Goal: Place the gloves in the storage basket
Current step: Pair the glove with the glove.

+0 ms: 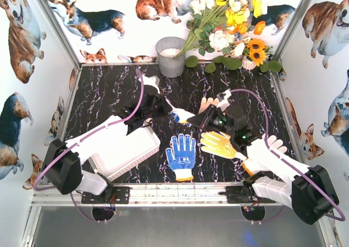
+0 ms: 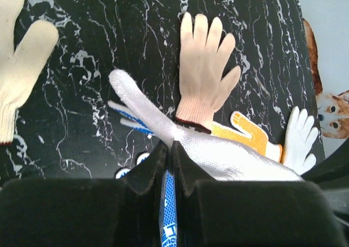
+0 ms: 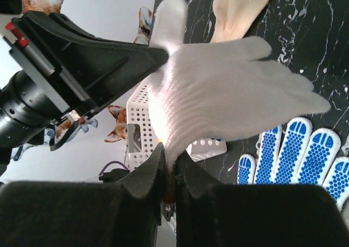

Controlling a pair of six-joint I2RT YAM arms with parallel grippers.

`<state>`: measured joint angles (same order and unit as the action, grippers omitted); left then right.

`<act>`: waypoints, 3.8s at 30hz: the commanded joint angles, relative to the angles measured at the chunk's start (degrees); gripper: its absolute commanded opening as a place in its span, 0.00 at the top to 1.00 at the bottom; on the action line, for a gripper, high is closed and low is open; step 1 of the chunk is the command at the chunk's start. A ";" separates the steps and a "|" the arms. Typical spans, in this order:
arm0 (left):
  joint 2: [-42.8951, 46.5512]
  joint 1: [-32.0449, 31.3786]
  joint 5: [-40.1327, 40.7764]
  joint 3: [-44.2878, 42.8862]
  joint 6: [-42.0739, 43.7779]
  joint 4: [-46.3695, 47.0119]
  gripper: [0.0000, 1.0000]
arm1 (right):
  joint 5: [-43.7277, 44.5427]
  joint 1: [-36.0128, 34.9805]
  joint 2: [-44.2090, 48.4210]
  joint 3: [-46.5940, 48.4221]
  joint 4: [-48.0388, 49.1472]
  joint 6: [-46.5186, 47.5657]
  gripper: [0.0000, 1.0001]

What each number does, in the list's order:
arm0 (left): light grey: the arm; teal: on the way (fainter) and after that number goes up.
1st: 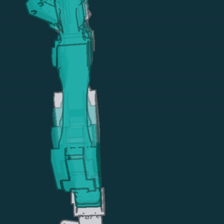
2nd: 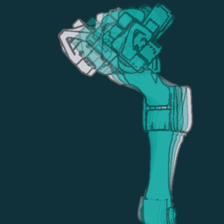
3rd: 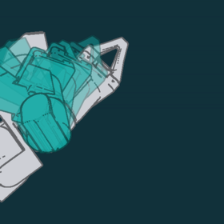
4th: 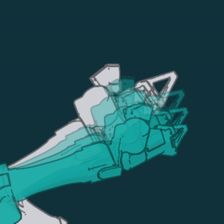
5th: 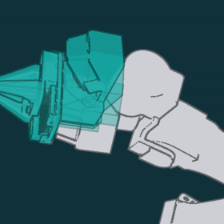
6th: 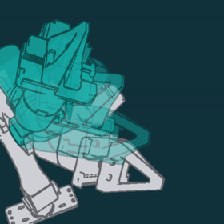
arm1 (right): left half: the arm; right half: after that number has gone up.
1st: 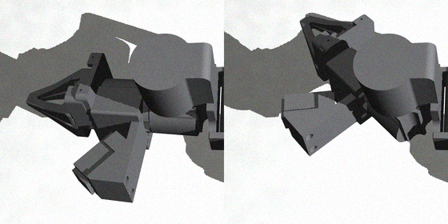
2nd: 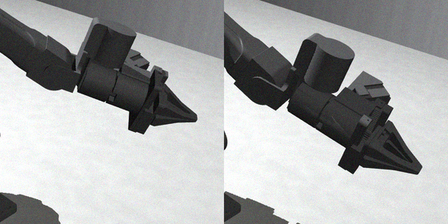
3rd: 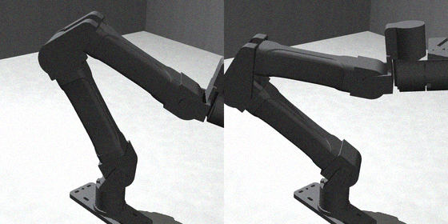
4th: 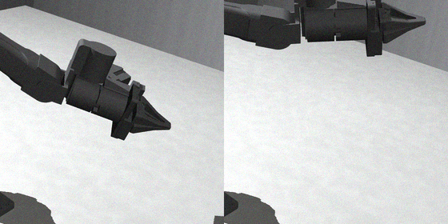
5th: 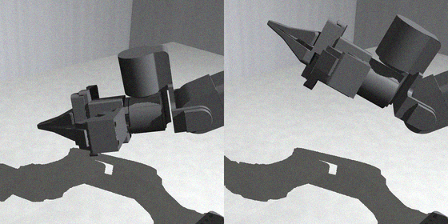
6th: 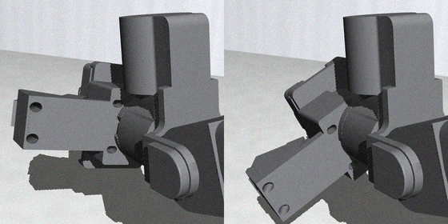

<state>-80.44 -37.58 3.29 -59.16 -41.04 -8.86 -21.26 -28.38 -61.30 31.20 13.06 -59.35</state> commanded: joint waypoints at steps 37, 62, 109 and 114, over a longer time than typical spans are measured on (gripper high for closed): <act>-7.00 -2.58 -2.62 7.65 4.69 3.02 1.00 | -4.56 -6.64 -3.13 -6.25 -6.17 2.69 1.00; -2.78 -10.32 2.36 5.70 5.30 -8.51 1.00 | -6.65 -9.70 4.21 -10.66 -10.79 0.01 1.00; 4.06 -22.42 12.87 9.81 -1.43 -12.61 1.00 | -6.53 -13.28 8.64 -9.77 -16.31 2.51 1.00; 4.39 -22.93 13.18 10.98 -2.92 -12.63 1.00 | -7.03 -13.52 8.86 -9.49 -17.54 2.93 1.00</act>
<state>-77.17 -59.94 15.33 -49.41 -42.33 -22.06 -28.40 -41.32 -53.17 19.81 -4.73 -57.54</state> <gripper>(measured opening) 0.006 0.090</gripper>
